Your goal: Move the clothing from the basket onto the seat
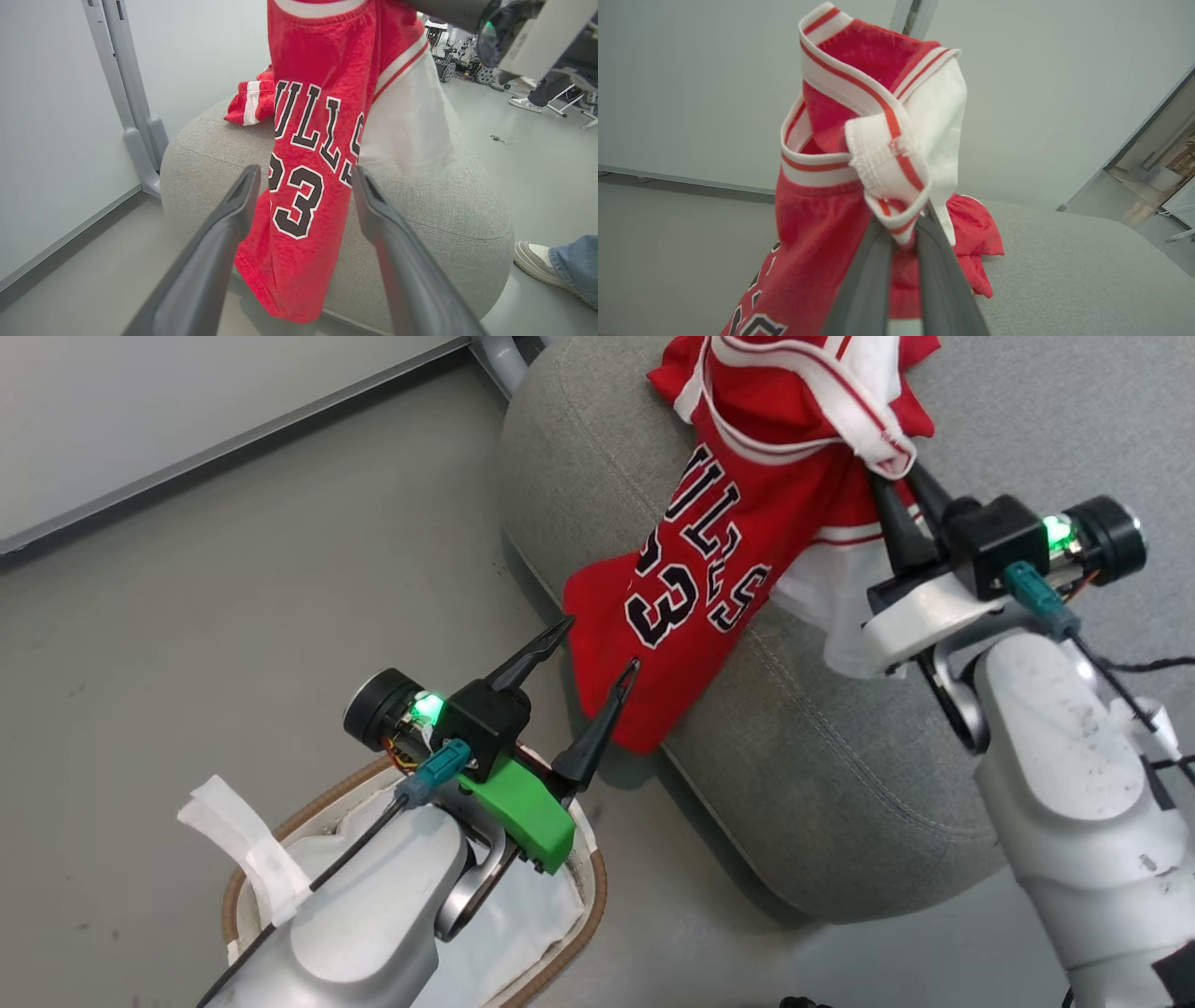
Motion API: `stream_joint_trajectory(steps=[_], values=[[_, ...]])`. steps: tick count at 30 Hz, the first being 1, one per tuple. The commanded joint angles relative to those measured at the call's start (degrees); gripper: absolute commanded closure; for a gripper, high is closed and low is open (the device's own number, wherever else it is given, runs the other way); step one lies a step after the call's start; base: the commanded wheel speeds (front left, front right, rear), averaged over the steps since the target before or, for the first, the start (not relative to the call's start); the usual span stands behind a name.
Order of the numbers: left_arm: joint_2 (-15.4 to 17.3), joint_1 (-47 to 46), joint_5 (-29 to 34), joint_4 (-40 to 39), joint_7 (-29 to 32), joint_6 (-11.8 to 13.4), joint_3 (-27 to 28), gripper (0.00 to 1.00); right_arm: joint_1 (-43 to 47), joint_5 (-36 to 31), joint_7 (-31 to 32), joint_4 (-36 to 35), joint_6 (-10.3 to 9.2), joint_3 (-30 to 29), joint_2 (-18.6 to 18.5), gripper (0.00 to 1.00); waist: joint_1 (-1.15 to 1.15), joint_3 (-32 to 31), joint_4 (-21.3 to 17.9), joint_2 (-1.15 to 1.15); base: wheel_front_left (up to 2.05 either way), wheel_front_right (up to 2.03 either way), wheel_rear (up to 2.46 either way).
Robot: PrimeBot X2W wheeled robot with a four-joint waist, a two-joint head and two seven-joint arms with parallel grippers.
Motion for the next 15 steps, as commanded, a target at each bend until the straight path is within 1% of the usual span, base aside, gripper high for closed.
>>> stream_joint_trajectory(steps=[1,5,8,11,15], values=[[-0.19,-0.83,0.67,-0.25,-0.04,-0.3,0.22,0.0,-2.36,-0.22,-0.14,0.3,-0.1,-0.17,-1.36,1.0,0.0,0.98,2.18,0.64,0.0,0.0,0.0],[-1.02,-0.53,1.46,-1.42,-0.04,-0.26,0.27,0.0,-9.67,-0.33,-0.14,2.28,-0.1,-1.23,-6.57,1.0,0.0,2.24,5.88,0.64,0.0,0.0,0.0],[-1.67,-0.62,2.13,-2.1,-0.04,-0.34,-0.02,0.0,-16.01,-0.86,-0.14,3.77,-0.1,-2.77,-11.65,1.0,0.0,3.61,9.08,0.64,0.0,0.0,0.0],[-2.06,-1.3,3.36,-2.93,-0.04,-0.17,-0.42,0.0,-22.02,-1.35,-0.14,4.5,-0.1,-5.06,-17.11,1.0,0.0,5.69,12.41,0.64,0.0,0.0,0.0],[-2.33,-2.1,4.52,-3.82,-0.04,0.12,-0.32,0.0,-27.56,-0.99,-0.13,5.48,-0.1,-8.92,-22.22,1.0,0.0,8.96,15.75,0.64,0.0,0.0,0.0]])
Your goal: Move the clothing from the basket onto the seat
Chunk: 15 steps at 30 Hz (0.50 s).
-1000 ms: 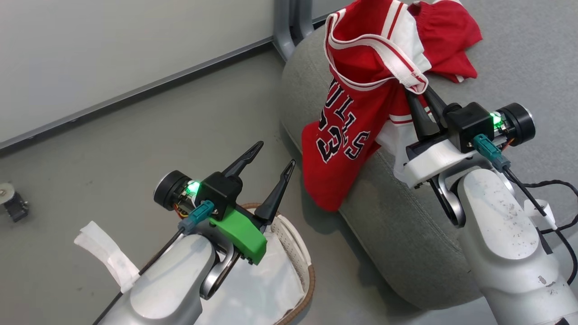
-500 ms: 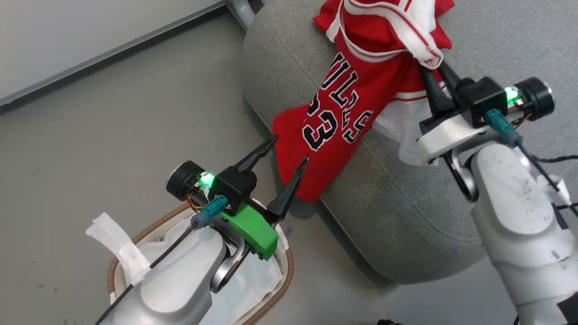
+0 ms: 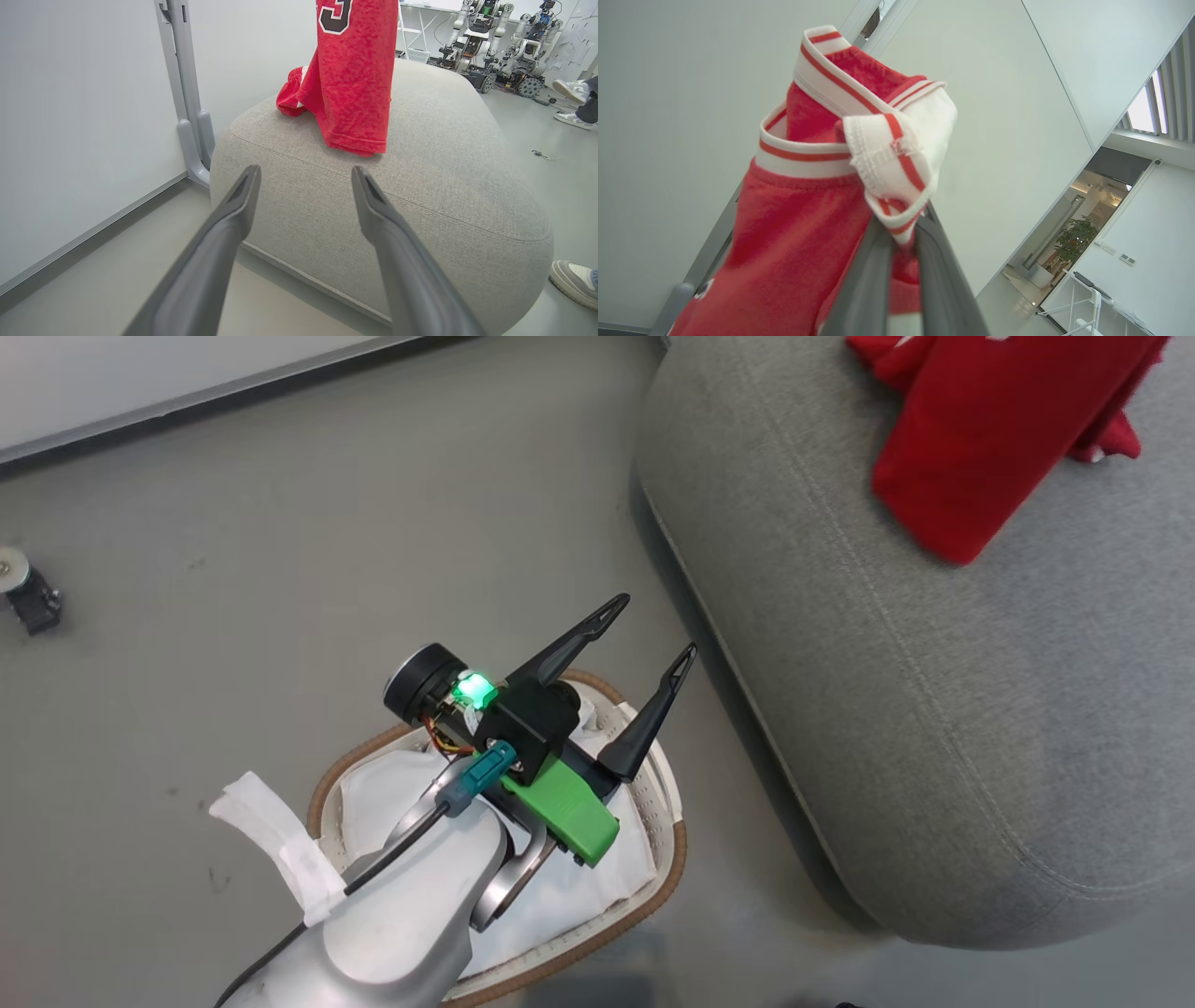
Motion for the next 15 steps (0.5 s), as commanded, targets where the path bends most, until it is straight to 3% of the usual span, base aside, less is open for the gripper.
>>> stream_joint_trajectory(steps=[1,8,15], values=[[-0.07,-1.32,0.81,-0.39,-0.04,0.21,0.15,0.0,-1.2,0.14,-0.11,0.99,-0.1,-1.23,-1.3,1.0,0.0,5.67,5.43,0.64,0.0,0.0,0.0],[-0.48,-3.19,2.4,-1.64,-0.04,0.28,-0.15,0.0,0.83,-1.7,0.19,8.23,-0.1,-6.59,-5.24,1.0,0.0,11.66,9.0,0.64,0.0,0.0,0.0],[-0.07,-4.35,3.36,-2.05,-0.04,0.67,0.46,0.0,7.02,-3.6,-0.06,16.2,-0.1,-11.58,-2.99,1.0,0.0,15.26,9.66,0.64,0.0,0.0,0.0]])
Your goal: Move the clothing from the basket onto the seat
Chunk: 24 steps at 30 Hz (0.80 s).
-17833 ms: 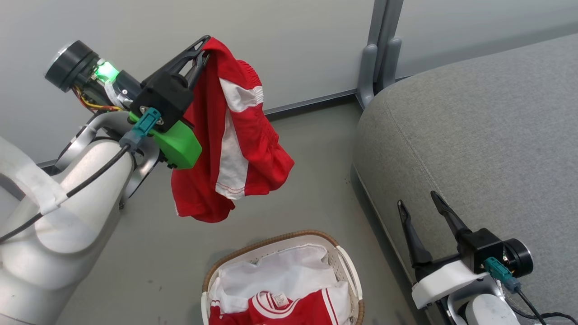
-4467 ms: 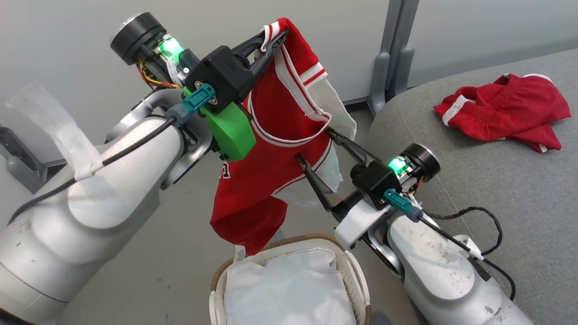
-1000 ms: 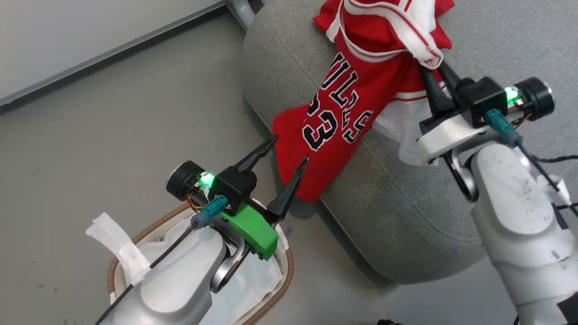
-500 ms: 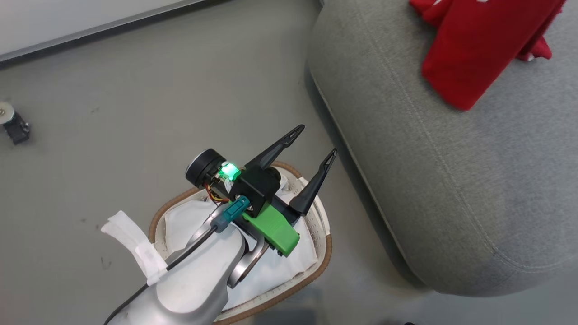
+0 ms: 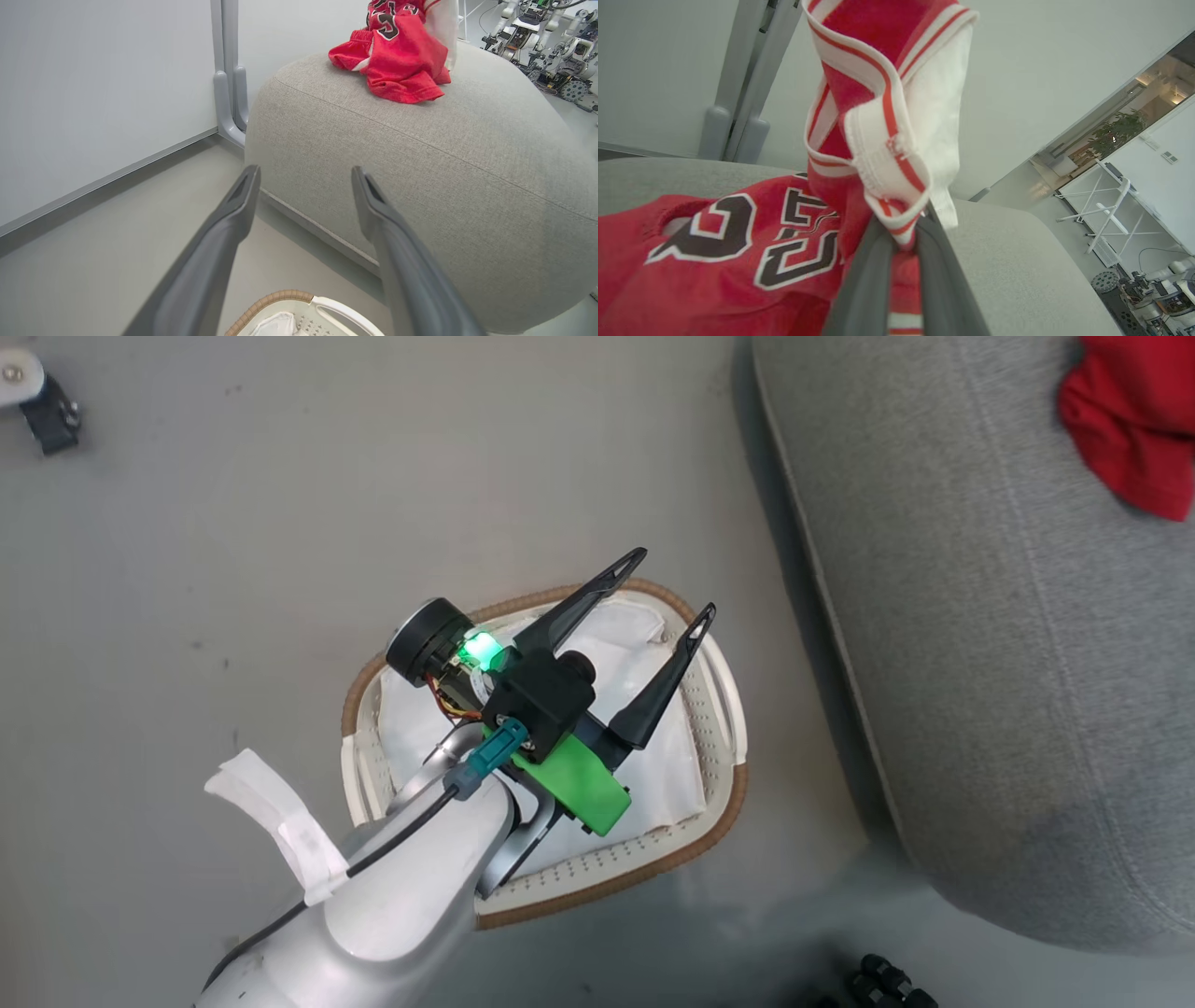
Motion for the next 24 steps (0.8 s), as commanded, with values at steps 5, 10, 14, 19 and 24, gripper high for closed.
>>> stream_joint_trajectory(steps=[5,10,14,19,24], values=[[0.45,-1.01,0.48,0.23,-0.04,0.21,0.39,0.0,3.6,-2.42,-0.25,1.68,-0.1,-2.08,3.35,1.0,-0.01,4.21,1.2,0.64,0.0,0.0,0.0],[0.4,-1.11,0.25,0.24,-0.04,0.12,0.75,0.0,5.38,-3.81,-0.27,-0.57,-0.1,-2.66,5.91,0.72,-0.01,3.94,-0.06,0.64,0.0,0.0,0.0],[0.37,-0.73,-0.03,0.39,-0.04,-0.01,1.15,0.0,6.97,-4.4,-0.28,-3.07,-0.1,-2.84,7.72,0.0,-0.01,2.9,-0.92,0.64,0.0,0.0,0.0],[-0.04,0.94,-1.2,0.13,-0.04,-0.03,2.67,0.0,9.79,-3.8,-0.28,-6.66,-0.1,-1.84,9.05,0.0,-0.01,0.53,-1.56,0.64,0.0,0.0,0.0],[-0.55,2.9,-2.41,-0.7,-0.04,0.28,5.78,0.0,12.65,-2.34,-0.27,-9.86,-0.1,0.12,9.83,0.0,-0.01,-3.0,-1.36,0.64,0.0,0.0,0.0]])
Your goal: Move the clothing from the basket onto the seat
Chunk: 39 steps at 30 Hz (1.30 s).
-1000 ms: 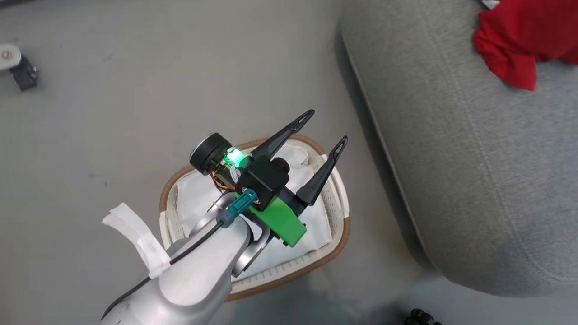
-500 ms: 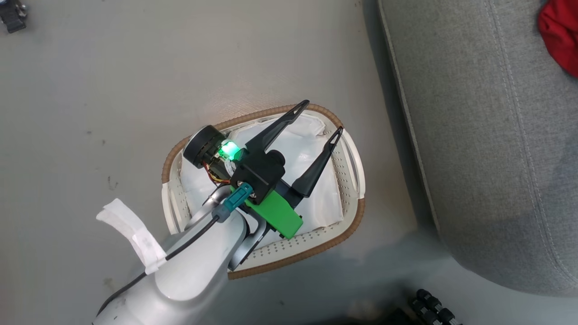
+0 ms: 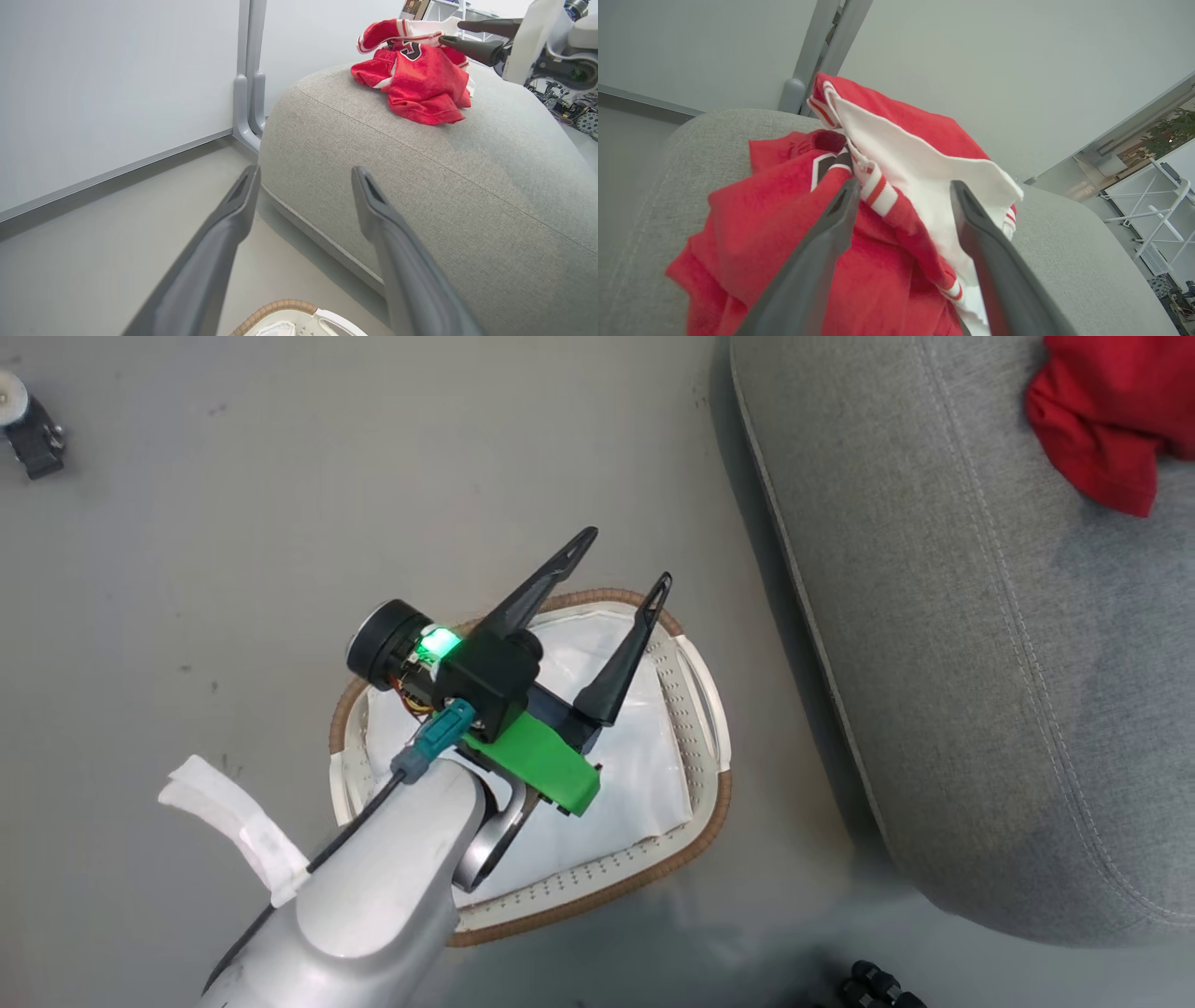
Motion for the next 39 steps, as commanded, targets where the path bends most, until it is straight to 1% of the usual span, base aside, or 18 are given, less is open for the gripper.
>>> stream_joint_trajectory(steps=[1,7,11,19,24,27,32,36,39], values=[[-0.07,1.26,-0.5,-0.29,-0.04,0.23,1.07,0.0,1.2,0.69,-0.26,-0.8,-0.1,0.59,0.2,0.0,0.0,-2.85,0.2,0.64,0.0,0.0,0.0],[-1.25,5.81,-2.69,-0.57,-0.04,-0.26,7.66,0.0,3.19,2.81,-0.26,-3.11,-0.1,3.22,2.21,0.0,0.0,-8.88,2.24,0.64,0.0,0.0,0.0],[-1.97,9.95,-2.41,-0.32,-0.04,-0.19,12.39,0.0,4.54,4.21,-0.26,-3.3,-0.1,4.38,4.47,0.0,0.0,-13.4,4.12,0.64,0.0,0.0,0.0],[-3.07,19.09,-2.28,-0.9,-0.04,-0.12,23.61,0.0,9.23,7.06,-0.27,-3.13,-0.09,7.37,11.1,0.0,0.0,-20.29,7.9,0.64,0.0,0.0,0.0],[-3.89,24.84,-2.1,-0.64,-0.04,-0.56,29.94,0.0,13.51,8.12,-0.26,-4.9,-0.09,8.5,16.12,0.0,0.0,-23.64,9.67,0.64,0.0,0.0,0.0],[-4.29,27.93,-1.76,-0.74,-0.04,-0.85,33.02,0.0,16.48,8.53,-0.26,-6.49,-0.09,9.24,18.18,0.0,0.0,-25.36,10.23,0.64,0.0,0.0,0.0],[-5.07,32.59,-0.21,-1.58,-0.04,-1.01,37.32,0.0,22.08,9.9,-0.27,-8.78,-0.09,11.14,19.61,0.0,0.0,-28.04,11.04,0.64,0.0,0.0,0.0],[-5.71,36.07,1.46,-2.35,-0.03,-0.99,39.82,0.0,27.02,15.13,-0.27,-10.5,-0.09,14.34,19.74,0.0,0.0,-30.08,11.35,0.64,0.0,0.0,0.0],[-6.1,38.55,2.56,-2.88,-0.04,-1.17,41.13,0.0,30.92,16.48,-0.27,-11.98,-0.09,16.42,19.72,0.0,0.0,-31.48,11.39,0.64,0.0,0.0,0.0]])
